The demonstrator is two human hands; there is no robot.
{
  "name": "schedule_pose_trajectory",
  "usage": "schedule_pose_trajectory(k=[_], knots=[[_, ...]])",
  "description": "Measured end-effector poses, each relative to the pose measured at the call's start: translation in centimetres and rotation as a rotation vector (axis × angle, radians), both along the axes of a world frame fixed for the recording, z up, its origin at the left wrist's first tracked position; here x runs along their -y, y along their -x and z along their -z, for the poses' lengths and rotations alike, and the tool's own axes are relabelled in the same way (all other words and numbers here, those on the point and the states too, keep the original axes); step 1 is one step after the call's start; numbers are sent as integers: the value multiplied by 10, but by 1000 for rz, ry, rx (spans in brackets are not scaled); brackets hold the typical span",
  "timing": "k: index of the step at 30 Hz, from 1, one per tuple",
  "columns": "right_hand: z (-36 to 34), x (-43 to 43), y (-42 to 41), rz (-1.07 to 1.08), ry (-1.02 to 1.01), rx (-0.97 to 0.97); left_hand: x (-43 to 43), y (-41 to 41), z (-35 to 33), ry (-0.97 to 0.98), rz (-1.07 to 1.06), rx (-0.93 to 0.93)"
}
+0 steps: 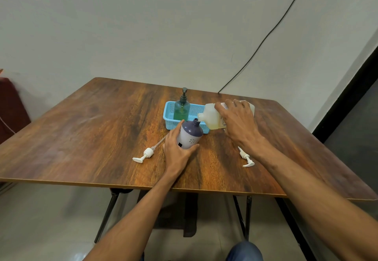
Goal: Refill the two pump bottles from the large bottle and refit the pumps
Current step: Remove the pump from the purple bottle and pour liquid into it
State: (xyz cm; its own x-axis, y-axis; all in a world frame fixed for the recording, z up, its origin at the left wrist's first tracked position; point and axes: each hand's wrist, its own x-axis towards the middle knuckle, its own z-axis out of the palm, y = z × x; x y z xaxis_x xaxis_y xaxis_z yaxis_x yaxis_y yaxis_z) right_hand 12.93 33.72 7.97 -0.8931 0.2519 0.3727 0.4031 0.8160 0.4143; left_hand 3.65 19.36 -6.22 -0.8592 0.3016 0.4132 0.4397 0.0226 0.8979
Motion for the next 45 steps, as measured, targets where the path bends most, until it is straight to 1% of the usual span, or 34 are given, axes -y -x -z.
schedule_pose_trajectory(k=[32,45], knots=[[-2,0,-1,8,-14,12,-1,-1,-2,24,-10,-30],[-4,0,0,12,-18,25,-2,0,-2,27,-13,-14]])
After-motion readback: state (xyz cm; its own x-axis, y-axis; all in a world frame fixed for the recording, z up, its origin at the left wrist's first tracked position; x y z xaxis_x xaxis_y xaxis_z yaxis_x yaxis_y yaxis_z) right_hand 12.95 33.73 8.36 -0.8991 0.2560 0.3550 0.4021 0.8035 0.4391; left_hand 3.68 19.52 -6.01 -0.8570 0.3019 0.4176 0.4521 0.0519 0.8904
